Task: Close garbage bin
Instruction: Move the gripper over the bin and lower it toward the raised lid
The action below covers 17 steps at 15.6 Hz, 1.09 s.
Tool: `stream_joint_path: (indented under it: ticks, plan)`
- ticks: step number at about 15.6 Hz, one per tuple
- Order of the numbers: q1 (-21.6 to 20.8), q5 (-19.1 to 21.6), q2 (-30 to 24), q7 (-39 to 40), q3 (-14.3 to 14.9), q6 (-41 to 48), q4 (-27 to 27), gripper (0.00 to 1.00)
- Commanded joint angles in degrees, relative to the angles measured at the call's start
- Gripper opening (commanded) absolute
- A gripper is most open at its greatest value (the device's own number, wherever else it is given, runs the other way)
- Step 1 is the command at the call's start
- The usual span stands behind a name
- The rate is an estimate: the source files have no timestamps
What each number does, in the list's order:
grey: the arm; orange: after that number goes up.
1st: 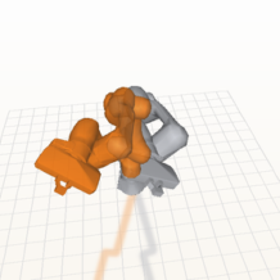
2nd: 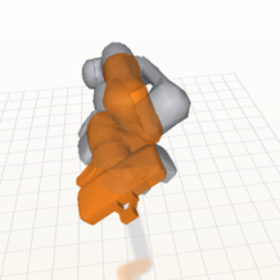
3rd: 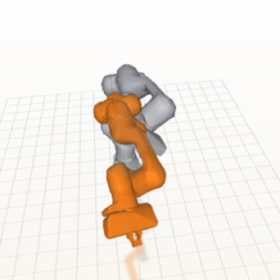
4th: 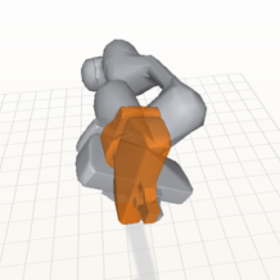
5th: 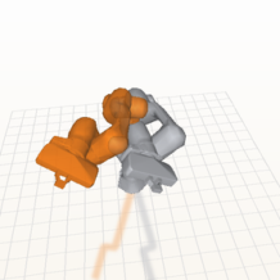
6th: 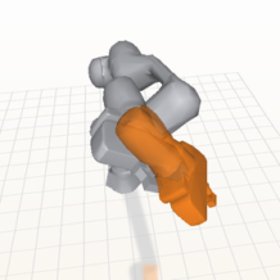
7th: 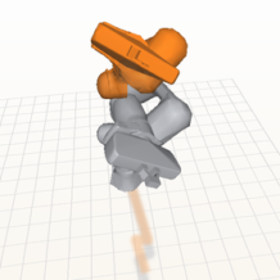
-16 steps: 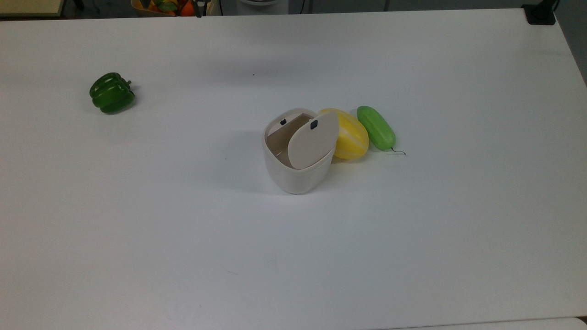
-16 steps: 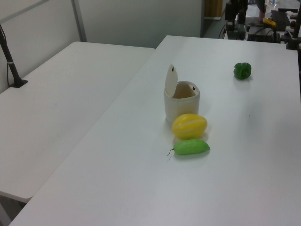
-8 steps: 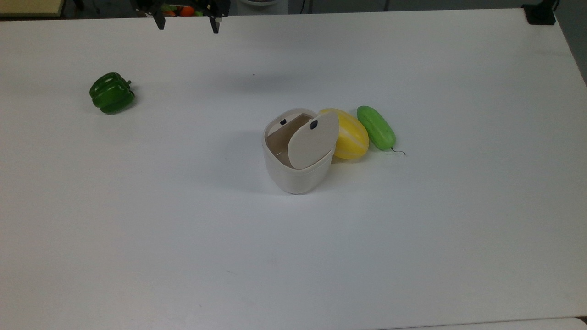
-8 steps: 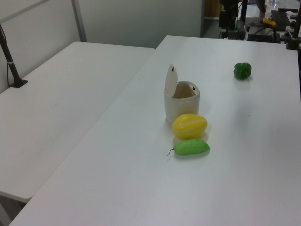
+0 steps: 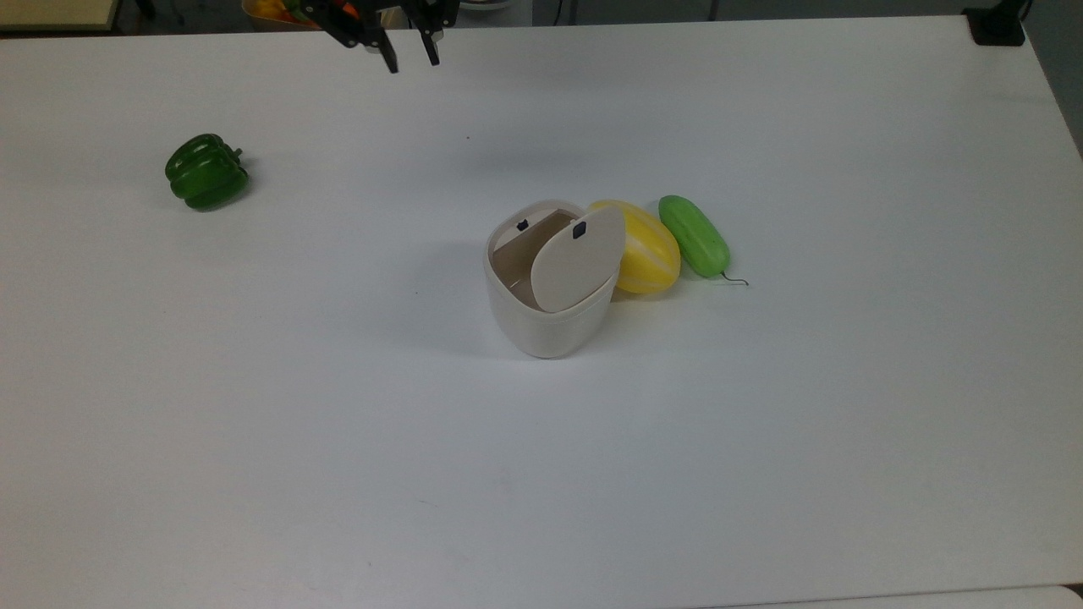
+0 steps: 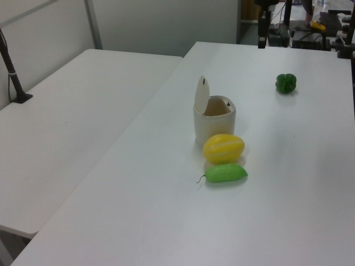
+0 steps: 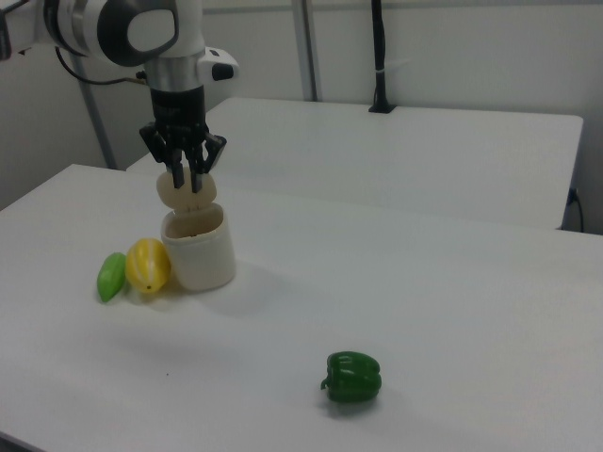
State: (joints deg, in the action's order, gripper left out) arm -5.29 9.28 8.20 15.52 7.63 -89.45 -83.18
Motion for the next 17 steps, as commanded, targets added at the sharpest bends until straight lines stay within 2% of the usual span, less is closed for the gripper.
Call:
stream_joint_path:
  ticks: [1,3,11,17]
  plan:
    - [-0.6,2.1,-1.1,7.6,-0.2,-2.4,-0.9,0.06]
    - [-0.6,3.1,-1.0,8.5,-1.0,-4.8,-0.9,0.06]
    - [-2.9,7.1,-0.2,7.5,-1.1,-14.2,-1.0,0.0]
    - [-7.6,6.8,3.0,1.6,-1.0,-21.9,-1.0,0.0]
